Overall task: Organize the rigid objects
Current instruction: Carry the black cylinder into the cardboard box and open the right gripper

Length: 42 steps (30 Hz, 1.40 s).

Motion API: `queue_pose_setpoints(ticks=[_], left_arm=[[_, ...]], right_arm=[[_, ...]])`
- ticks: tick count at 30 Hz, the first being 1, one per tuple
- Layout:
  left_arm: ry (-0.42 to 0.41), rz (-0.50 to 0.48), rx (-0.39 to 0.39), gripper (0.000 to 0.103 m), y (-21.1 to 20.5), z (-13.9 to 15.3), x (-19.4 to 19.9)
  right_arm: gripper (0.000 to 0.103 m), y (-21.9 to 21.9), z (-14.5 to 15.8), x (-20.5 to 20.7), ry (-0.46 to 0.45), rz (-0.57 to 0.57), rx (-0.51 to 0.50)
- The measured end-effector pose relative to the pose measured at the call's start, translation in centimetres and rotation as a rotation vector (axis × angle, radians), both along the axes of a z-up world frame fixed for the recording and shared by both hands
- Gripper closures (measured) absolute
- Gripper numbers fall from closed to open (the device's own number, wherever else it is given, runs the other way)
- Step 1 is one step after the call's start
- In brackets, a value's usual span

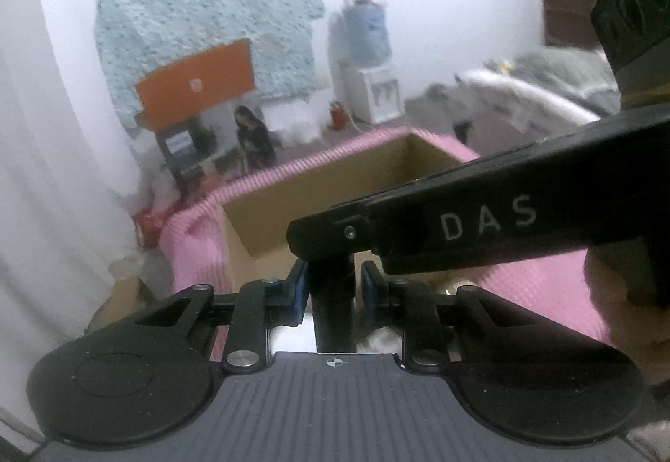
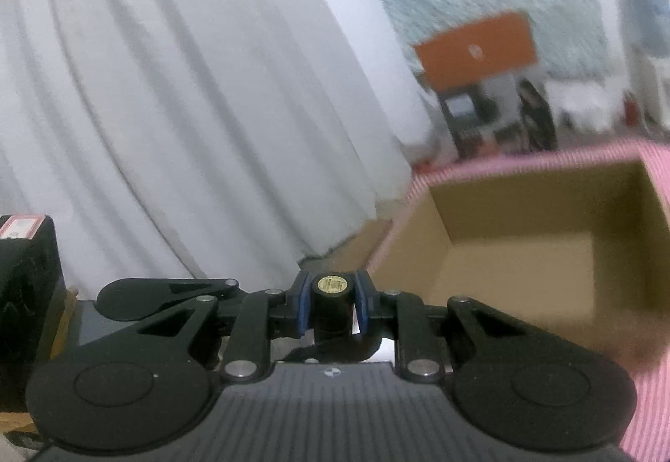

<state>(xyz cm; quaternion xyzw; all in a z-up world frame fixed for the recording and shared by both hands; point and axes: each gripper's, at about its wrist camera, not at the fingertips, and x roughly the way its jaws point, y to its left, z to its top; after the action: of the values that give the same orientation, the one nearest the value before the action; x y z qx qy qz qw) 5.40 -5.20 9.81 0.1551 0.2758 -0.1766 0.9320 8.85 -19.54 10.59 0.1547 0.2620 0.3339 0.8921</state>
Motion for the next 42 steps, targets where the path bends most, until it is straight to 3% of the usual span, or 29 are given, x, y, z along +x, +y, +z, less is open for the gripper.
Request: queue_pose_setpoints(ticks=[4, 8, 16, 24, 30, 32, 34, 42], left_arm=[[0.038, 0.042, -0.028, 0.078, 0.3, 0.7, 4.0], [0.121, 0.080, -0.022, 0.077, 0.4, -0.7, 8.4], [0.315, 0.137, 0.025, 0.077, 0.4, -6.0, 15.5], [0.406, 0.166, 0.068, 0.076, 0.6, -8.3, 17.4], [0.407, 0.191, 0.054, 0.075, 1.0, -8.1, 17.7], [0.394, 0.193, 0.046, 0.073, 0.9, -7.8, 17.7], [0.378, 0.196, 0.034, 0.070, 1.0, -7.4, 17.7], [0.297, 0.186, -0.015, 0.063, 1.6, -4.2, 14.6]], right_arm=[[0.079, 0.3, 1.4, 4.9, 0.015, 0.035, -0.008], [0.079, 0.6, 0.6, 11.0, 0.137, 0.063, -0.012], [0.079, 1.3, -5.8, 21.4, 0.435, 0.106, -0.051], [0.079, 3.4, -10.4, 26.1, 0.563, 0.149, -0.151], [0.074, 4.4, -11.8, 28.0, 0.572, 0.129, -0.182], [0.060, 4.0, -11.5, 28.3, 0.559, 0.109, -0.165], [0.056, 3.4, -11.1, 28.4, 0.541, 0.080, -0.136], [0.055, -0.2, -7.4, 25.9, 0.459, 0.016, -0.050]])
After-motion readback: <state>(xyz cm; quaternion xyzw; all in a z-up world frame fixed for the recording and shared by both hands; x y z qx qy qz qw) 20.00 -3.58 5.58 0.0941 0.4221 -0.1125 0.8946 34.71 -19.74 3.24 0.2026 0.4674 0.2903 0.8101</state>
